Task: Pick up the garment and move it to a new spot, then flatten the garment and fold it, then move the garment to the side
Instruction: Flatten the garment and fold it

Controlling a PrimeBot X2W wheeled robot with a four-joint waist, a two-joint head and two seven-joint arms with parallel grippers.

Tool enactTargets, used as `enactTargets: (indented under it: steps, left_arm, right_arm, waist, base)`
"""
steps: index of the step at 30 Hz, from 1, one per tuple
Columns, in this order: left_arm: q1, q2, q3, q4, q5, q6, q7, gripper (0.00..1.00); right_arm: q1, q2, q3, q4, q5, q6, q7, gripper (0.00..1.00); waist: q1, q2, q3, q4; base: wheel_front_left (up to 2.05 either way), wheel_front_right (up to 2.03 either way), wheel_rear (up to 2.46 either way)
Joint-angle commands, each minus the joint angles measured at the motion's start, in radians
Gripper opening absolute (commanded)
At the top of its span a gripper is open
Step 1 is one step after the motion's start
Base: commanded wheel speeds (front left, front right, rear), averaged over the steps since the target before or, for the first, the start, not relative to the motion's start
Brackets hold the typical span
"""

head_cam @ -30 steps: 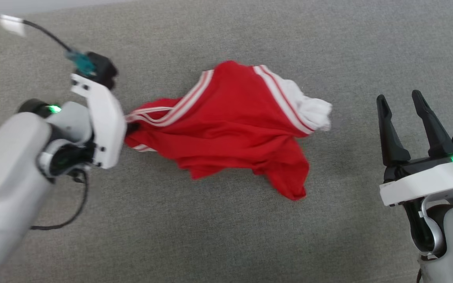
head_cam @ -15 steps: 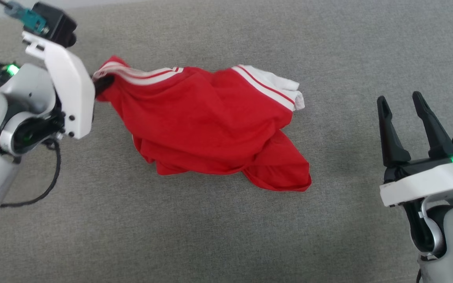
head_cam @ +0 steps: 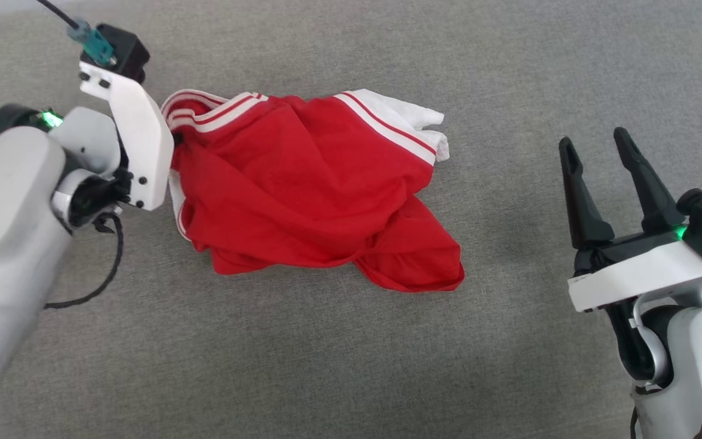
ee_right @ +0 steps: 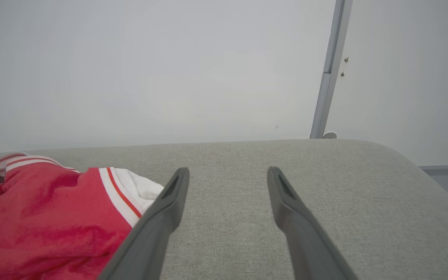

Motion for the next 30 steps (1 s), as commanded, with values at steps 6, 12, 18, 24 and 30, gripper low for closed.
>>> enactTargets:
  steps: [6, 12, 18, 24, 30]
  left_arm:
    - [-0.032, -0.046, -0.024, 0.115, -0.023, -0.013, -0.053, 1.00]
    - [-0.034, -0.048, -0.024, 0.099, -0.059, -0.015, -0.142, 1.00]
    - [0.003, -0.002, -0.011, 0.012, -0.078, -0.014, -0.261, 1.00]
    - [0.083, 0.053, 0.017, -0.117, -0.043, 0.015, -0.425, 1.00]
    - [0.180, 0.089, 0.050, -0.231, 0.000, 0.085, -0.589, 1.00]
  right_arm:
    - [-0.015, 0.002, 0.019, 0.013, -0.002, 0.000, -0.015, 1.00]
    - [0.004, -0.011, 0.025, 0.019, 0.005, 0.000, -0.013, 1.00]
    - [0.025, -0.036, 0.042, 0.009, 0.024, 0.000, 0.017, 1.00]
    - [0.047, -0.064, 0.070, -0.001, 0.049, 0.000, 0.066, 1.00]
    - [0.068, -0.090, 0.102, 0.005, 0.075, 0.000, 0.139, 1.00]
  waist:
    - [0.0000, 0.0000, 0.000, -0.005]
    - [0.0000, 0.0000, -0.032, 0.016]
    - [0.0000, 0.0000, -0.067, 0.053]
    - [0.0000, 0.0000, -0.105, 0.103]
    - [0.0000, 0.0000, -0.131, 0.149]
  base:
    - [0.00, 0.00, 0.00]
    - [0.00, 0.00, 0.00]
    - [0.00, 0.00, 0.00]
    - [0.00, 0.00, 0.00]
    - [0.00, 0.00, 0.00]
